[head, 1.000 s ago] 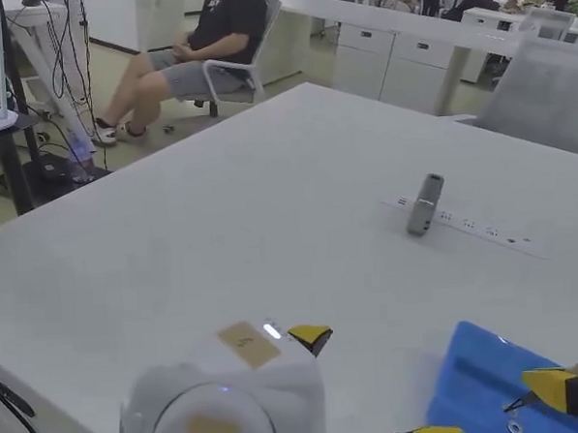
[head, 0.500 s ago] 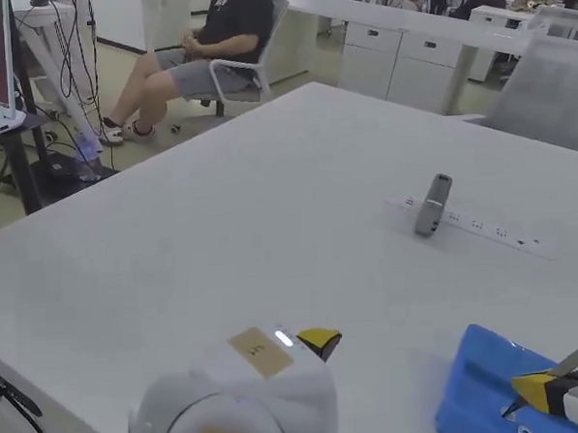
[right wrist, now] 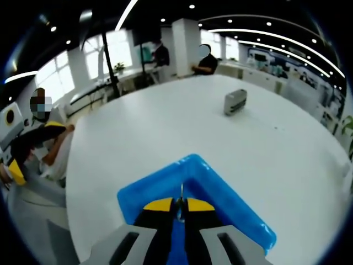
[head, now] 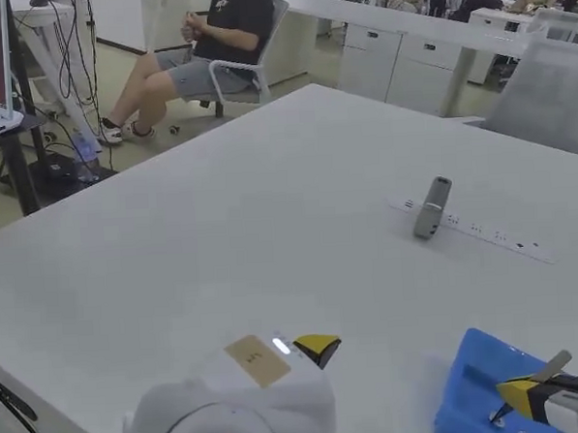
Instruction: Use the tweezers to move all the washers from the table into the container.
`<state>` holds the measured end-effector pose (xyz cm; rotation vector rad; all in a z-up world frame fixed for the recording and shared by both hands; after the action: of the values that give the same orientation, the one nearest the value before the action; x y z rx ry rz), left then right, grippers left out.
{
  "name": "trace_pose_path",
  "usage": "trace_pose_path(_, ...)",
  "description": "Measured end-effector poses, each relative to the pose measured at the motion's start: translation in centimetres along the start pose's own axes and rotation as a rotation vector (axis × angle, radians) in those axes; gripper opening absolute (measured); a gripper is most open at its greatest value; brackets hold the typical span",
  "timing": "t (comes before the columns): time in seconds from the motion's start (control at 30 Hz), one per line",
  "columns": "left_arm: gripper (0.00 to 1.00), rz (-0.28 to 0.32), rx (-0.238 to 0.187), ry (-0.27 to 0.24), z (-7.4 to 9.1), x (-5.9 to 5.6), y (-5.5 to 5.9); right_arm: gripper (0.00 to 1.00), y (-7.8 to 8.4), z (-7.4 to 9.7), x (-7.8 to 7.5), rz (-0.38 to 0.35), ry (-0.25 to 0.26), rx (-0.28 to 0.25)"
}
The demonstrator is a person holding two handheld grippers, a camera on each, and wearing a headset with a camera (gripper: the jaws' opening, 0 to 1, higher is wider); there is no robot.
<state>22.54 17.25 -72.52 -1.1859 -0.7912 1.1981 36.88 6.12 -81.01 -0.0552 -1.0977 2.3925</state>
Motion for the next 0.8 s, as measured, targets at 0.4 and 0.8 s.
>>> trace_pose_path(0.4, 0.67, -0.004, 0.002, 0.001, 0.1, -0.1, 0.0, 0.04, -0.8, 1.6, 0.5, 0.024, 0.014, -0.034)
trace_pose_path(0.8, 0.66, -0.008, 0.005, 0.006, 0.1, -0.2, 0.1, 0.04, -1.9, 5.2, 3.2, 0.044, 0.003, -0.104)
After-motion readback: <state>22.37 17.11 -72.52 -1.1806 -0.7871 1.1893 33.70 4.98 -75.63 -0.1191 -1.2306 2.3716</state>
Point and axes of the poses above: the centre of the closed fingertips' face, and the gripper's own axes: z roughly backward along the fingers, x roughly to its left, y roughly out of its underside, the point moved 2 cm from there along z, roughly backward along the fingers, and after that the axes turned 7 degrees about -y, right-handed, at the moved point
